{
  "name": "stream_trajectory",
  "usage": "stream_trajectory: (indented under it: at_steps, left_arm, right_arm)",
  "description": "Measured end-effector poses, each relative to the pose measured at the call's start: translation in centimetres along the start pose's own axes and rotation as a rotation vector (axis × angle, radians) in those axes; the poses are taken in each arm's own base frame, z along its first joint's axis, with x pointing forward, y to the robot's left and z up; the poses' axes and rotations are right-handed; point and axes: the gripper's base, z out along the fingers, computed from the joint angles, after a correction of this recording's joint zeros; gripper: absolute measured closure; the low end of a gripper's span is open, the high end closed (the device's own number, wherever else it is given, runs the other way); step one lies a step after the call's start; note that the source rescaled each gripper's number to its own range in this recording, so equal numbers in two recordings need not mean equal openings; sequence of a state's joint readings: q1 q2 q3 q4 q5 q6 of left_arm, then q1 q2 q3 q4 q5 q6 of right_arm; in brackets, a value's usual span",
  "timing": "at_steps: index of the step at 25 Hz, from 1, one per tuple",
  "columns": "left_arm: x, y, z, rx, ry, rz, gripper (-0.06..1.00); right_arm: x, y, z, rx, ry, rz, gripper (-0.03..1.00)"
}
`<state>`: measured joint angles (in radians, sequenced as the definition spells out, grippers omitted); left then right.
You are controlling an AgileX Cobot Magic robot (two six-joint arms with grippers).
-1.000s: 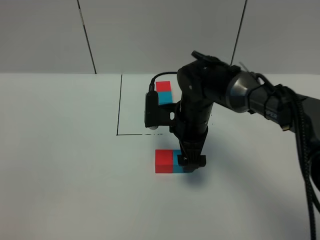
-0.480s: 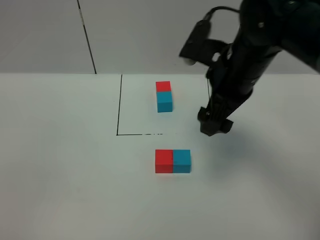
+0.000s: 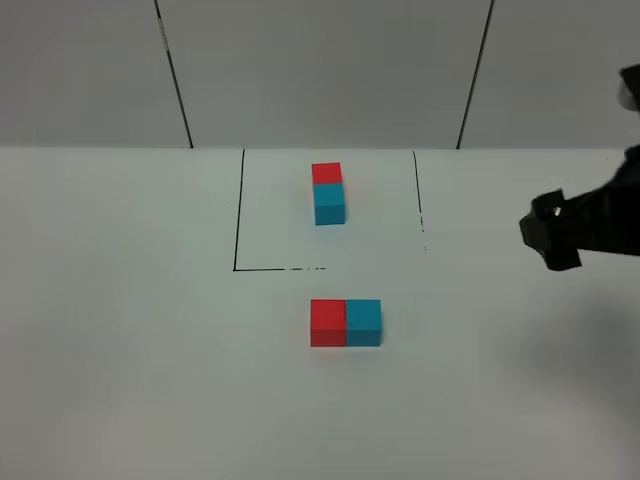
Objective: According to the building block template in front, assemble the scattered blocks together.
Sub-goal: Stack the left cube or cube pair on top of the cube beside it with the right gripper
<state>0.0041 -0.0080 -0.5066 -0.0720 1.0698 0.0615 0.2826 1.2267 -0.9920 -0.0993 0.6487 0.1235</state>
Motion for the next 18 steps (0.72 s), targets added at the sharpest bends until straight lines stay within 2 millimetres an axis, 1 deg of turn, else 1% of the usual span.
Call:
stream_trajectory:
  at_steps: [2, 4, 9, 12, 14, 16, 18]
  left_arm:
    - [0.0, 0.0, 0.0, 0.000, 0.000, 0.000, 0.06]
    - [0.0, 0.0, 0.0, 0.000, 0.000, -0.001, 0.06]
    - [0.0, 0.0, 0.0, 0.000, 0.000, -0.001, 0.06]
    - [0.0, 0.0, 0.0, 0.000, 0.000, -0.001, 0.06]
    - [0.0, 0.0, 0.0, 0.000, 0.000, -0.001, 0.06]
    - [0.0, 0.0, 0.0, 0.000, 0.000, -0.001, 0.06]
    - [0.0, 0.0, 0.0, 0.000, 0.000, -0.001, 0.06]
  right_arm:
    - [1.5, -0.3, -0.7, 0.019, -0.018, 0.021, 0.03]
    - [2.2, -0.5, -0.7, 0.035, -0.002, 0.021, 0.03]
    - [2.1, -0.6, -0.1, 0.051, 0.037, -0.050, 0.03]
    - [0.4, -0.4, 0.8, 0.048, 0.089, -0.143, 0.03]
    - [-1.1, -0.1, 1.8, 0.029, 0.142, -0.248, 0.03]
    - [-2.5, 0.8, 3.4, -0.001, 0.208, -0.385, 0.03]
    - [-4.1, 2.4, 5.2, -0.047, 0.247, -0.551, 0.03]
